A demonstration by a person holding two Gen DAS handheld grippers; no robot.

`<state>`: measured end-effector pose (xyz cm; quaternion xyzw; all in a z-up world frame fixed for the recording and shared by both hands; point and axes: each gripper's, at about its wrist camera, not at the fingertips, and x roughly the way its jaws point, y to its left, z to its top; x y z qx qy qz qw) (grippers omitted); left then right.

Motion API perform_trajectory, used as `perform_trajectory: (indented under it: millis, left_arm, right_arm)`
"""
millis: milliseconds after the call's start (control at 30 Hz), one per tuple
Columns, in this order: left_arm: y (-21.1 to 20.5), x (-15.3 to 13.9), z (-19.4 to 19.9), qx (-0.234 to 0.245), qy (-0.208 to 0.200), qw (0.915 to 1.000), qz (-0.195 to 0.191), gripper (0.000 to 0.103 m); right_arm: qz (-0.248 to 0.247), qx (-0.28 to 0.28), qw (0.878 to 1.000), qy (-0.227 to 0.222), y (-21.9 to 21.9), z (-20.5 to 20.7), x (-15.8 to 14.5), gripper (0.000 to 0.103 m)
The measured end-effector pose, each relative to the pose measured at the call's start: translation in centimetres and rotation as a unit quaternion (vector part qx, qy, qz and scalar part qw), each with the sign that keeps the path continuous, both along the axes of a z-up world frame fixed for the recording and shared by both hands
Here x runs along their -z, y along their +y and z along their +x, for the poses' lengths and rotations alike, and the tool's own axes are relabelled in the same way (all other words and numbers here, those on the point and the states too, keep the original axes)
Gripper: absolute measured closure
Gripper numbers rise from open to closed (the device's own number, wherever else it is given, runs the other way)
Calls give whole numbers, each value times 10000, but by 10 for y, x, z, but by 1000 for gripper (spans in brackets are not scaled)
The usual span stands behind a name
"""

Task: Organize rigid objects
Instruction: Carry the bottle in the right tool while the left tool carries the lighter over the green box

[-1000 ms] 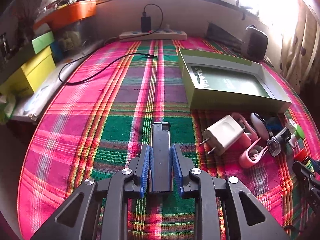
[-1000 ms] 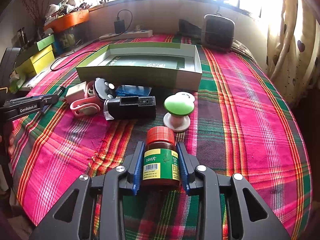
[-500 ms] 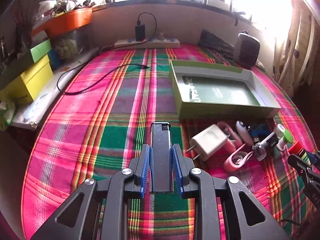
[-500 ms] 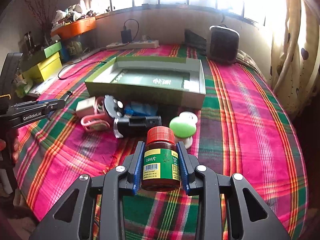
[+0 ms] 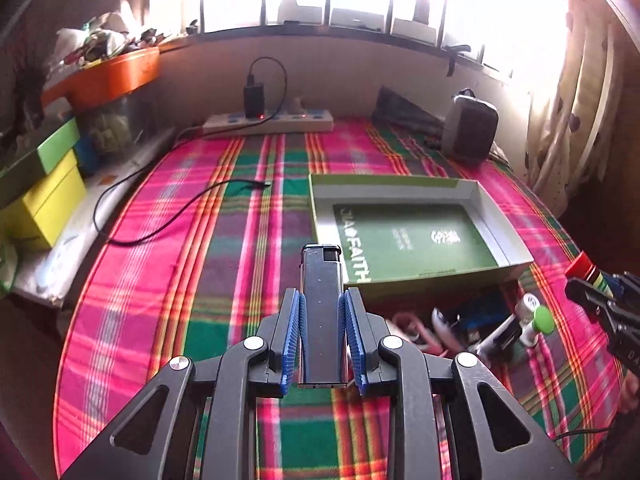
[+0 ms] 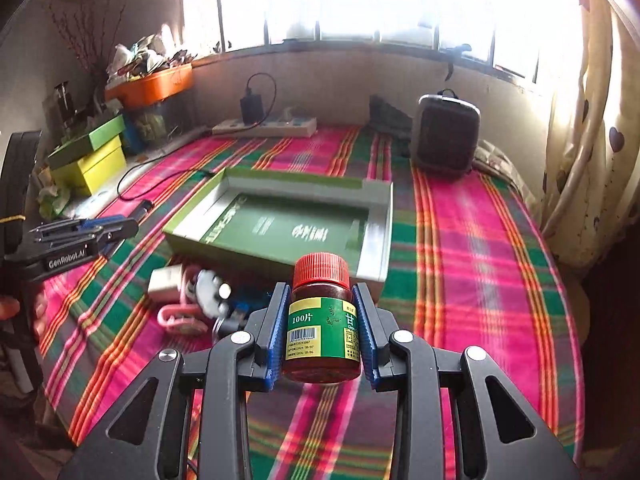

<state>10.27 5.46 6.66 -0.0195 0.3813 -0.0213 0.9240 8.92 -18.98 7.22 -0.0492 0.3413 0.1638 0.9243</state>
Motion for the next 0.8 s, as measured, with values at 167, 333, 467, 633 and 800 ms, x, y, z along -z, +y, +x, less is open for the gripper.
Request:
perform_trajectory:
  millis: [167,333,467,633,800]
  left_arm:
    - [-7,-4,20,136,7,9998,-134,81]
    - [-14,-2,39,265,42,9994,-236,81]
    - [-19,1,55,304,115,9992,-241,81]
    - [-26,4,72,361,160,9989,-238,81]
    - [-31,12,90,373,284,9987,-219,81]
  right_arm:
    - [-30,2,10000,86,-4,26,-3,70]
    - [12,-71,9998,173,-2,52,-1,70]
    - [35,-132,9995,268,2,72,3,70]
    - [50,-222,9987,449,11,95,12,70]
    - [77,-189,9979,613,17,120,23,70]
